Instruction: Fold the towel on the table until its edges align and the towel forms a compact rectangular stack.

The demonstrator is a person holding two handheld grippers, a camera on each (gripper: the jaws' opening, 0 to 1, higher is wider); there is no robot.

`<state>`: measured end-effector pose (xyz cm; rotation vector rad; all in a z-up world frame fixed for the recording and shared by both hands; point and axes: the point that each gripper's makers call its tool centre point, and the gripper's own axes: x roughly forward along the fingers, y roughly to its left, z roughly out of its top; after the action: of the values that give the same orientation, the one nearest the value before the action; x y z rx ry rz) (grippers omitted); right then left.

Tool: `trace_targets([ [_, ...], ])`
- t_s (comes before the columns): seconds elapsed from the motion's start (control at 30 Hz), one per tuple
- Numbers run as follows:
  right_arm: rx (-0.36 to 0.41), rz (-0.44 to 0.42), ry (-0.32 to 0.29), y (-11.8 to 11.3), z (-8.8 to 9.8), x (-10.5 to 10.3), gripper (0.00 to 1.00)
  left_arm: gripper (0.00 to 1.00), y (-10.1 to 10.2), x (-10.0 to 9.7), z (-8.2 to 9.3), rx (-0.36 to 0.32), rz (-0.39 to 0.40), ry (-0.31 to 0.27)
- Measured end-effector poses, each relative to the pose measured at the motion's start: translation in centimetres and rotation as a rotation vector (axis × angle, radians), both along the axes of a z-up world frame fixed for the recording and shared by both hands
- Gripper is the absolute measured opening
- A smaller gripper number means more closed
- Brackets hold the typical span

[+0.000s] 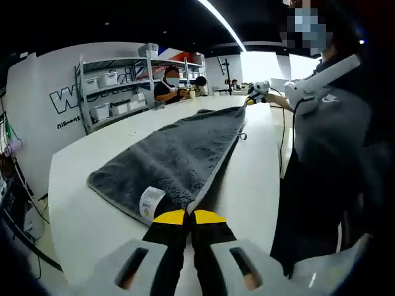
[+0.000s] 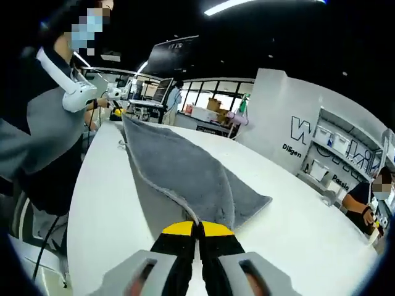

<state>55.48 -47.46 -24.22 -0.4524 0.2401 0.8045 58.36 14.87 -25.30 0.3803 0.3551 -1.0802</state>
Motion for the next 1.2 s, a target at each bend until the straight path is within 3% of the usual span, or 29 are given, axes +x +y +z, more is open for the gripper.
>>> trace_targets([
  [0.2,-0.04,0.012,0.022,-0.3,-0.3,-0.3,0.02,0.04,0.0,-0.7,-0.8,0.035,-0.014,0.02],
  [0.4,-0.055,0.01,-0.005,-0.8,1.2,1.6,0.02,0.04,-0.3,1.4,1.5,-0.028,-0.008,-0.021],
  [0.5,-0.064,0.006,-0.024,-1.2,2.3,2.9,0.02,0.04,-0.2,3.2,3.1,-0.062,0.01,-0.053],
  [0.63,-0.044,-0.001,-0.071,-2.2,4.6,5.1,0.02,0.04,0.0,5.7,4.1,-0.048,0.039,-0.077],
  [0.93,0.024,-0.056,-0.175,-2.9,9.4,11.7,0.02,0.04,0.6,12.8,7.1,-0.054,0.129,-0.121],
  [1.2,0.036,-0.113,-0.191,-3.9,10.8,16.6,0.02,0.04,0.5,18.6,8.1,-0.045,0.197,-0.133],
])
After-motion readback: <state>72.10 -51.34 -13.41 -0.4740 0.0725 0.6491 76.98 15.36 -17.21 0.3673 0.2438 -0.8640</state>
